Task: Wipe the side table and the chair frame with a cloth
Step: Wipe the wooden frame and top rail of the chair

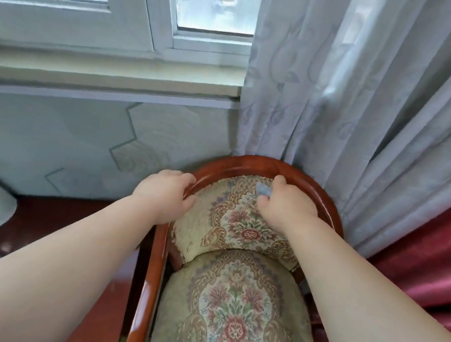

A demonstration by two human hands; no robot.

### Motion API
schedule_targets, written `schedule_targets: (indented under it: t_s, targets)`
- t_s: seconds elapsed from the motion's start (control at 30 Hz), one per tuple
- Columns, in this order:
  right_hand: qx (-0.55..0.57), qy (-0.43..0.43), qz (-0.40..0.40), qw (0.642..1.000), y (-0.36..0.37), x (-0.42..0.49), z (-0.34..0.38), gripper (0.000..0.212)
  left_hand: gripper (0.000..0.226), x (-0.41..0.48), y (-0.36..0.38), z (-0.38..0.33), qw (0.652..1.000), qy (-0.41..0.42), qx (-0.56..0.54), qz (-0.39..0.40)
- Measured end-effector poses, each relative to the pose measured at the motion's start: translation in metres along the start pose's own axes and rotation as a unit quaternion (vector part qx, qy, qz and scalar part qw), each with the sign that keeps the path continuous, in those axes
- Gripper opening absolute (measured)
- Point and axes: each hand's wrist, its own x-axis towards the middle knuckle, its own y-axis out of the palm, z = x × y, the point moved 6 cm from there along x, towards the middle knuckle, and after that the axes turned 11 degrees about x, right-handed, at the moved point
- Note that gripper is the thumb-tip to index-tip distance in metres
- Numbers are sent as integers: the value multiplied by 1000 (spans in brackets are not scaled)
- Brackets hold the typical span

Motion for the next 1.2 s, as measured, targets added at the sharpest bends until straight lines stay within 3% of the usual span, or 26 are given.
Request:
schedule_targets:
  t_s: [0.27, 0.6, 0.87, 1.2]
  targets:
    - [12, -83, 26, 996, 27, 11, 117, 24, 53, -34, 2, 98, 998, -56, -39, -11]
    - [22, -171, 58, 983, 118, 25, 256, 29, 54, -72, 39, 256, 993, -107, -47, 19]
    - [33, -155, 70, 985, 207, 50, 306, 32, 55, -59, 98, 337, 992, -97, -48, 63]
    - [27, -105, 119, 987, 309, 77, 318, 37, 55, -24, 189, 366, 988, -49, -67, 132]
